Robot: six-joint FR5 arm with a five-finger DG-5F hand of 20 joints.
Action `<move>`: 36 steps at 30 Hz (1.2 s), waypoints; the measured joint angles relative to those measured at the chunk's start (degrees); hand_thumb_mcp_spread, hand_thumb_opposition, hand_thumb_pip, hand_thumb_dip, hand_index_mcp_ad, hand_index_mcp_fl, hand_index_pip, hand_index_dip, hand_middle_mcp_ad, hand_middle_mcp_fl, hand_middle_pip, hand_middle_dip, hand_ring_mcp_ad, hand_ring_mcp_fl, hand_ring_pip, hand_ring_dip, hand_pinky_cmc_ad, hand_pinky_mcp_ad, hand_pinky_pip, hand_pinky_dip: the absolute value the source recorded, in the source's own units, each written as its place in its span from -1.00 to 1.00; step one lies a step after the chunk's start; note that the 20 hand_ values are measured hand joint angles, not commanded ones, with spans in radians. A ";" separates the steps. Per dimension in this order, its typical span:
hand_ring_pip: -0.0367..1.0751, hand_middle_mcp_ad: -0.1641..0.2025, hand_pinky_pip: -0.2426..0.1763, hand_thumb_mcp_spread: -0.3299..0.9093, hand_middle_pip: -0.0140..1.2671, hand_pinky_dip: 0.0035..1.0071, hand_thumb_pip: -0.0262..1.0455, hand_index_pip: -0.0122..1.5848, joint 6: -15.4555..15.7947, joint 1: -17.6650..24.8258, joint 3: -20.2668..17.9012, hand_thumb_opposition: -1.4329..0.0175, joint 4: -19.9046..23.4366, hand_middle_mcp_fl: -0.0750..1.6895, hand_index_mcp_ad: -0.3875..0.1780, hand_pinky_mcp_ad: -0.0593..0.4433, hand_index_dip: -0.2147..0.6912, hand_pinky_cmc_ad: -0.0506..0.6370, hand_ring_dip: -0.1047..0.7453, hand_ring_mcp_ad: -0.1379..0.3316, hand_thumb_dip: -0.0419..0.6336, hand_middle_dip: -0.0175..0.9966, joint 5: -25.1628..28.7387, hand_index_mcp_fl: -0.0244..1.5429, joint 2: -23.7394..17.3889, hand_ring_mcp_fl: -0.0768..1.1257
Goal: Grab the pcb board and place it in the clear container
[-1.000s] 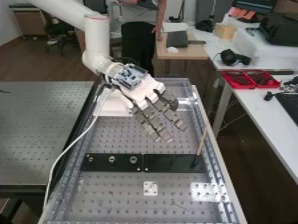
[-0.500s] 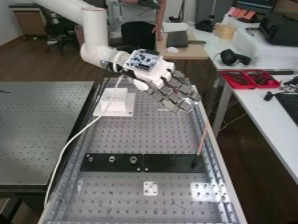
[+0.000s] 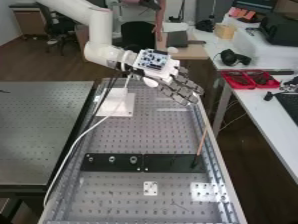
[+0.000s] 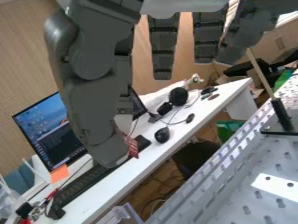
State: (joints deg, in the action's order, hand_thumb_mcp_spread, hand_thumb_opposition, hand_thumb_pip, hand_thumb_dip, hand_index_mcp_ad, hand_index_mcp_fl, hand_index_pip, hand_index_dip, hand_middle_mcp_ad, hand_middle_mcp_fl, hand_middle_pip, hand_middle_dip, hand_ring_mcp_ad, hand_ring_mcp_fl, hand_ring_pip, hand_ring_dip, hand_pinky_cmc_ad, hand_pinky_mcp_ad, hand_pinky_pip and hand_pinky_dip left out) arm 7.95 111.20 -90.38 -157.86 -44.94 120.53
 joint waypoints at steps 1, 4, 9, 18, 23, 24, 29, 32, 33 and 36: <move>-0.78 0.36 -0.21 0.71 -0.75 -0.62 -0.22 0.50 -0.38 0.10 0.31 -0.26 -0.28 -0.71 -0.28 -0.03 0.36 -0.06 -0.67 0.61 -0.04 -0.62 -0.91 -0.35 0.23 -0.79; -0.79 0.34 -0.21 0.70 -0.75 -0.62 -0.22 0.48 -0.77 0.31 0.90 -0.26 -0.73 -0.71 -0.28 -0.03 0.36 -0.06 -0.67 0.61 -0.04 -0.62 -2.54 -0.34 0.64 -0.78; -0.79 0.34 -0.21 0.70 -0.75 -0.62 -0.22 0.48 -1.38 0.63 1.65 -0.26 -1.34 -0.71 -0.28 -0.03 0.36 -0.06 -0.67 0.61 -0.04 -0.62 -5.36 -0.34 1.28 -0.77; -0.79 0.34 -0.21 0.70 -0.75 -0.62 -0.22 0.48 -2.21 1.19 3.50 -0.26 -3.40 -0.71 -0.28 -0.03 0.36 -0.06 -0.67 0.61 -0.04 -0.62 -7.25 -0.34 3.41 -0.77; -0.79 0.34 -0.21 0.70 -0.75 -0.62 -0.22 0.48 -3.21 1.35 3.54 -0.26 -4.54 -0.71 -0.28 -0.03 0.36 -0.06 -0.67 0.61 -0.04 -0.62 -7.26 -0.34 4.15 -0.77; -0.79 0.34 -0.21 0.70 -0.75 -0.62 -0.22 0.48 -3.51 1.35 3.51 -0.26 -4.82 -0.71 -0.28 -0.03 0.36 -0.06 -0.67 0.61 -0.04 -0.62 -7.13 -0.34 4.33 -0.77; -0.78 0.34 -0.21 0.70 -0.75 -0.62 -0.22 0.48 -4.54 1.29 3.22 -0.26 -5.62 -0.71 -0.28 -0.03 0.36 -0.06 -0.66 0.61 -0.04 -0.62 -6.42 -0.33 5.14 -0.78; -0.78 0.34 -0.21 0.70 -0.75 -0.62 -0.22 0.48 -5.21 1.17 3.04 -0.26 -5.97 -0.71 -0.28 -0.03 0.36 -0.06 -0.66 0.61 -0.04 -0.62 -6.08 -0.33 5.58 -0.77; -0.78 0.34 -0.21 0.70 -0.75 -0.62 -0.22 0.48 -5.38 1.11 2.95 -0.26 -6.10 -0.71 -0.28 -0.03 0.36 -0.06 -0.66 0.61 -0.04 -0.62 -6.00 -0.34 5.75 -0.77; -0.78 0.34 -0.21 0.70 -0.75 -0.62 -0.22 0.48 -5.57 1.05 2.82 -0.26 -6.23 -0.71 -0.28 -0.03 0.36 -0.06 -0.66 0.61 -0.04 -0.62 -6.03 -0.34 5.98 -0.77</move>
State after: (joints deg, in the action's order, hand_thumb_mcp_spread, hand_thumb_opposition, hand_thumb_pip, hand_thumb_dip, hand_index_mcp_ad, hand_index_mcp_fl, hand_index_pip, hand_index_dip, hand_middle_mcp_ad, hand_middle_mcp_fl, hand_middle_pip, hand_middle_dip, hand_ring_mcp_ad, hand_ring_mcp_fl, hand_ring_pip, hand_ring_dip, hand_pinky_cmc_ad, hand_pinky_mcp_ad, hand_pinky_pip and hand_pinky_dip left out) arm 2.39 112.24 -87.55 -164.09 -50.97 126.51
